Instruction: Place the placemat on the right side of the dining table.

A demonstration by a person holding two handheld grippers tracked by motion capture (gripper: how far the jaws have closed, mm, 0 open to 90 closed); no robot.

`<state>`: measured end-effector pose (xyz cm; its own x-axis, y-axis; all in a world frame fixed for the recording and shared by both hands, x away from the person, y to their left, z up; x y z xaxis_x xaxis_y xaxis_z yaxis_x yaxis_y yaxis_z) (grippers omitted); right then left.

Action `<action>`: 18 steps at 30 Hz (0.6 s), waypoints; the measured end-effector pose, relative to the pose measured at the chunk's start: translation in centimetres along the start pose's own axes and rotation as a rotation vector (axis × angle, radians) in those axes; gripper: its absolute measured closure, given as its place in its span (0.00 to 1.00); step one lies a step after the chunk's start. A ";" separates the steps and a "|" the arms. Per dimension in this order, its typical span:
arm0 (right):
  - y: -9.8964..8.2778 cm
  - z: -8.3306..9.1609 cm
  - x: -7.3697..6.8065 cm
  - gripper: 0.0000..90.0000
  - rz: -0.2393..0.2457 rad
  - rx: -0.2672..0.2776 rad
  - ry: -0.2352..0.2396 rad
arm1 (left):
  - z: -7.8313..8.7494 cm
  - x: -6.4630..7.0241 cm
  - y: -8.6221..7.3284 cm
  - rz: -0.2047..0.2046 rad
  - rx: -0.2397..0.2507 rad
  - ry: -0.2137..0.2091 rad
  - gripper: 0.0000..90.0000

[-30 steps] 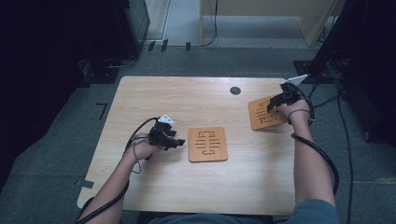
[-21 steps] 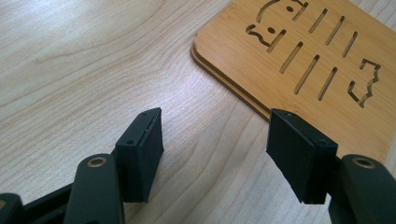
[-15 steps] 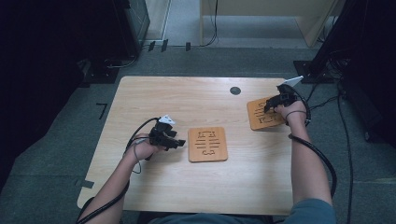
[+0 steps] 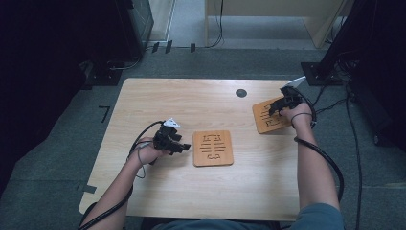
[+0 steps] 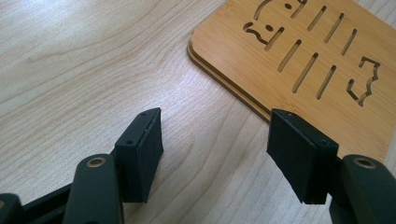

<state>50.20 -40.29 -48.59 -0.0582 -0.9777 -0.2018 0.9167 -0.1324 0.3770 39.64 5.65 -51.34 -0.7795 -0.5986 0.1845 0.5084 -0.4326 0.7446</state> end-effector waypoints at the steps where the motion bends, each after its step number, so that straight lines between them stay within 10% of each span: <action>1: 0.0 0.0 0.0 0.27 0.000 0.000 0.000 | 0.0 0.0 0.0 -0.001 -0.001 0.000 0.39; 18: 0.4 1.3 -0.2 0.24 0.017 0.031 0.023 | 0.0 0.2 0.0 -0.004 0.000 -0.003 0.39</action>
<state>50.04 -40.35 -47.19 -0.0330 -0.9759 -0.2157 0.9049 -0.1208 0.4081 39.53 5.51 -51.32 -0.7827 -0.5950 0.1828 0.5051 -0.4356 0.7451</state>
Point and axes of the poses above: each handheld gripper's, and its own axes: z roughly backward along the jaws, y roughly out of its top, x roughly to its right, the point moved 2 cm from there along -z, roughly forward along the jaws, and after that the axes turned 11 degrees about x, right-handed, at the moved point
